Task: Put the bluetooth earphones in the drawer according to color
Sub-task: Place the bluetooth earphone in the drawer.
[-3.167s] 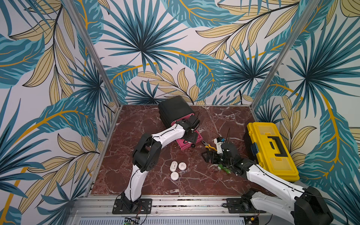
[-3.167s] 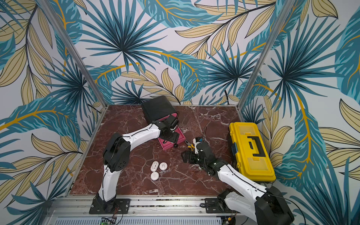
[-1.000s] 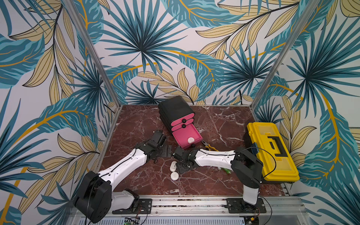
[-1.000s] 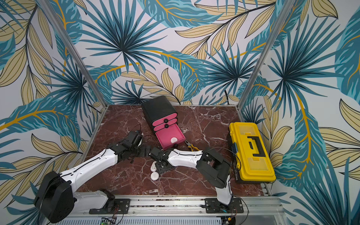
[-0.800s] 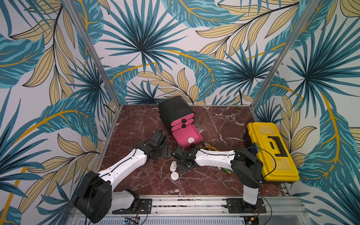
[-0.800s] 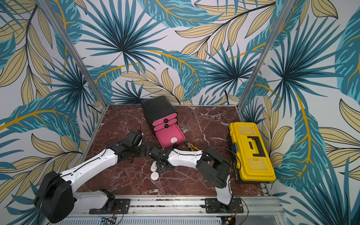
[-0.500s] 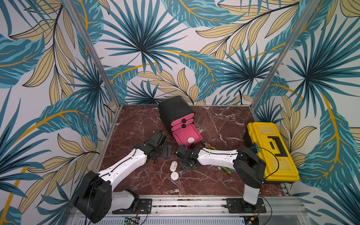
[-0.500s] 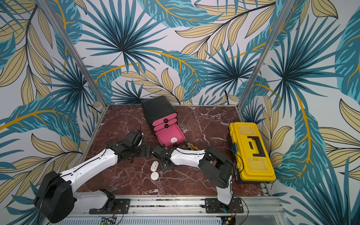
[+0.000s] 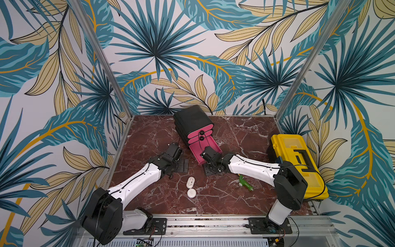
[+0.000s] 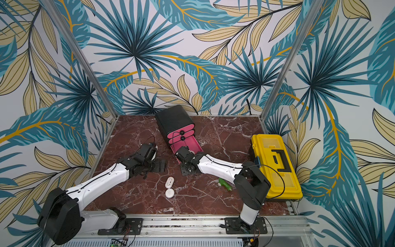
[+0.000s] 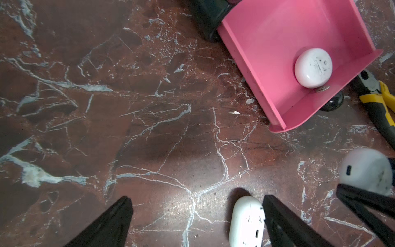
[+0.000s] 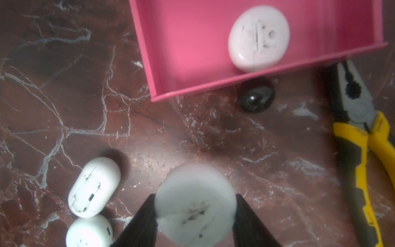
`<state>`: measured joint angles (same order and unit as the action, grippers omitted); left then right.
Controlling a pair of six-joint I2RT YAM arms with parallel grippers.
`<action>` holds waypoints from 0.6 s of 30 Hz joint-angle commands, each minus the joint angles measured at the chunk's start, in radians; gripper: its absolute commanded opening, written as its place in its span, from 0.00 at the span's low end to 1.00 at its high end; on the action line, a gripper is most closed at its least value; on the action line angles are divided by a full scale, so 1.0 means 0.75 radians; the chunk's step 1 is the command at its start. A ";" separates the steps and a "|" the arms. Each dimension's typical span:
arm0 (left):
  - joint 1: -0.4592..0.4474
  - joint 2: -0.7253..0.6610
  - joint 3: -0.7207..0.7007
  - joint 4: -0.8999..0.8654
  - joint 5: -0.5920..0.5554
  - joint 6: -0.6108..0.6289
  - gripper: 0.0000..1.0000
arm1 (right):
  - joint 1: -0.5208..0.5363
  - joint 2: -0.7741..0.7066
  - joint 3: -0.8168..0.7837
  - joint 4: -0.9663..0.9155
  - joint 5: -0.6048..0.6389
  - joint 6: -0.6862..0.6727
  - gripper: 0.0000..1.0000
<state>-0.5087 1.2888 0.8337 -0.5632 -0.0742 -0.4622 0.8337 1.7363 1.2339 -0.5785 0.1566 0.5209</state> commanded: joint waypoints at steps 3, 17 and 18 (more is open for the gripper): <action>0.008 -0.004 -0.043 0.029 0.006 0.002 1.00 | -0.121 0.065 0.140 0.001 -0.030 -0.106 0.54; 0.009 -0.020 -0.048 0.026 -0.004 0.001 1.00 | -0.303 0.393 0.476 0.022 -0.035 -0.216 0.54; 0.009 -0.023 -0.050 0.026 -0.006 0.001 1.00 | -0.311 0.405 0.487 0.030 -0.037 -0.218 0.54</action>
<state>-0.5083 1.2884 0.8219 -0.5568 -0.0708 -0.4625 0.6144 2.0190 1.5692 -0.5663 0.1333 0.3805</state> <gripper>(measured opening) 0.999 0.544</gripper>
